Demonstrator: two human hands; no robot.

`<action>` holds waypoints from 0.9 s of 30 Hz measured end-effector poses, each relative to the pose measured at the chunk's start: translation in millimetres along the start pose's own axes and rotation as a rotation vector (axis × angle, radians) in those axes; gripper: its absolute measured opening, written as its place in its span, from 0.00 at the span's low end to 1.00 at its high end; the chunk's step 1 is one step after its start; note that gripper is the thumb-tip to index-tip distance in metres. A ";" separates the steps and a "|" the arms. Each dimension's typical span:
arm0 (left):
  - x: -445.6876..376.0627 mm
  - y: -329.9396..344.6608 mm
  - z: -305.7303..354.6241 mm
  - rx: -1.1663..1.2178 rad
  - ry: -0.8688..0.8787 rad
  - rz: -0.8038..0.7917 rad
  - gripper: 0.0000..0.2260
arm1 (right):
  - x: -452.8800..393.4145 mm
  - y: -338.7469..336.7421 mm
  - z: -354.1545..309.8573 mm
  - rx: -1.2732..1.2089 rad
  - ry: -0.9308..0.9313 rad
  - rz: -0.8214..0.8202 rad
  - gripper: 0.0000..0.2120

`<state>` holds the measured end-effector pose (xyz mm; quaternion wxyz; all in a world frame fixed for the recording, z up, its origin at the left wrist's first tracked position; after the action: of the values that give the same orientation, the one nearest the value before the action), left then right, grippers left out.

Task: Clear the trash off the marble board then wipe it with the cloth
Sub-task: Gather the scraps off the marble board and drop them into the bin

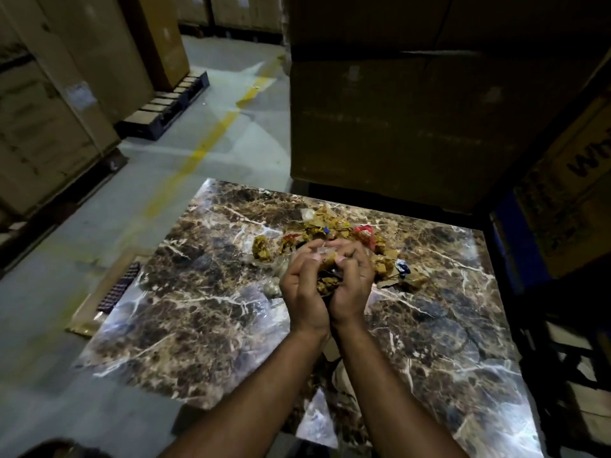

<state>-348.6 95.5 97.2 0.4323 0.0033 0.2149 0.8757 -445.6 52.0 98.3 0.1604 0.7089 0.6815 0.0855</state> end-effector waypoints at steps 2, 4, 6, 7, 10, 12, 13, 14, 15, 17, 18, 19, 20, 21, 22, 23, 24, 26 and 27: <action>-7.7 -23.3 12.2 -0.003 0.025 0.078 0.09 | 10.3 24.6 4.2 0.036 0.001 -0.079 0.06; -18.1 -52.9 27.1 -0.028 0.103 0.126 0.09 | 23.2 55.4 6.5 0.096 -0.003 -0.139 0.08; -26.4 -86.6 44.4 -0.067 0.179 0.171 0.09 | 39.7 89.9 10.4 0.123 0.019 -0.186 0.13; -29.6 -101.7 52.4 -0.077 0.203 0.199 0.09 | 47.4 104.4 13.0 0.138 0.026 -0.200 0.17; -35.0 -168.0 83.5 -0.105 0.270 0.324 0.07 | 84.4 166.7 25.8 0.134 0.030 -0.320 0.15; -35.1 -212.6 104.4 -0.125 0.311 0.394 0.05 | 111.6 208.5 36.2 0.128 0.038 -0.398 0.13; -33.5 -239.8 116.1 -0.145 0.334 0.431 0.05 | 129.5 232.1 43.6 0.114 0.051 -0.438 0.12; -30.9 -267.6 126.4 -0.166 0.352 0.475 0.05 | 148.2 254.6 50.8 0.094 0.067 -0.478 0.11; -27.6 -299.9 137.1 -0.185 0.372 0.523 0.06 | 170.3 279.6 55.7 0.077 0.084 -0.520 0.10; -20.8 -360.9 156.1 -0.242 0.397 0.607 0.06 | 210.6 324.4 73.4 0.077 0.128 -0.578 0.09; -15.0 -397.0 166.6 -0.278 0.394 0.646 0.06 | 236.8 349.9 84.9 0.098 0.163 -0.610 0.08; -9.8 -432.2 175.0 -0.306 0.383 0.685 0.05 | 261.9 374.3 93.0 0.129 0.186 -0.642 0.08; -2.0 -468.9 184.2 -0.319 0.373 0.733 0.05 | 289.8 399.5 104.7 0.151 0.216 -0.684 0.07; 6.1 -502.7 194.2 -0.336 0.369 0.777 0.05 | 316.5 421.9 116.1 0.172 0.249 -0.723 0.07; 12.2 -528.9 202.7 -0.345 0.363 0.810 0.06 | 337.5 439.5 127.1 0.182 0.262 -0.751 0.07; 18.8 -559.5 213.1 -0.343 0.363 0.847 0.06 | 363.4 461.3 135.0 0.204 0.279 -0.792 0.07; 24.6 -586.9 221.3 -0.345 0.355 0.881 0.06 | 386.2 479.6 144.9 0.215 0.297 -0.829 0.07; 36.9 -638.7 230.2 -0.330 0.320 0.939 0.07 | 427.1 508.6 166.0 0.241 0.361 -0.881 0.07; 40.8 -658.4 230.5 -0.309 0.303 0.959 0.07 | 440.7 517.7 172.0 0.257 0.380 -0.901 0.07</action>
<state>167.6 564.1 49.4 -0.0574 -0.0892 0.1174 0.9874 123.8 460.6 72.8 -0.0340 0.3305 0.9418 0.0507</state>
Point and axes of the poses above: each hand's wrist, its own x-axis away from the middle knuckle, its own y-axis out of the palm, z = x × y, the point moved 8 cm from there along -x, towards the middle knuckle, and after that the axes turned 10 degrees about y, right-handed, at the moved point
